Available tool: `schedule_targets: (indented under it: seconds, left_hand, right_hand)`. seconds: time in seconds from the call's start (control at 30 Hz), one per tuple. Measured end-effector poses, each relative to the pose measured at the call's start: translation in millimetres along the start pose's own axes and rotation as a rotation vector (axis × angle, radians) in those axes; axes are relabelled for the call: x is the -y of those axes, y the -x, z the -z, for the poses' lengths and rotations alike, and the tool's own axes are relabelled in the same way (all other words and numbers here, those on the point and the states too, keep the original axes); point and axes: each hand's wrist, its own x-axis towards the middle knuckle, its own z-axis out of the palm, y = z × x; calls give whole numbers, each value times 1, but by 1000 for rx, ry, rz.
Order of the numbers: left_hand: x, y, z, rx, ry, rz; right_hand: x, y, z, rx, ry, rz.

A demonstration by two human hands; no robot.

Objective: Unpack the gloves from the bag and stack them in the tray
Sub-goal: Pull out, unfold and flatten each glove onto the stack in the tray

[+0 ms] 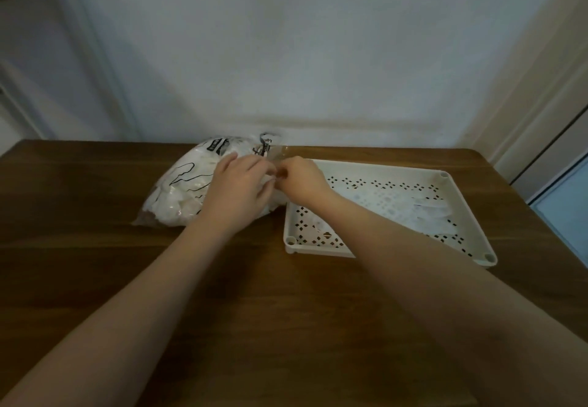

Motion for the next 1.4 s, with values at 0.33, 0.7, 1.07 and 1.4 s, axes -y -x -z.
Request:
schedule_targets:
  seconds: [0.33,0.7,1.07,1.4]
  left_hand:
    - [5,4,-4,143,-216,59]
    - [-24,0,4,36,-154,90]
    - [-98,-13,-3,340,1179,505]
    - [-107,-29,34,678,1196,195]
  right_hand:
    - [-8,22,31,-178,-967,-270]
    - [-39,40,78,-385,-1226,-427]
    - [-67,86,97,-244,-1635,-283]
    - [-102,118,122,34,-830,-62]
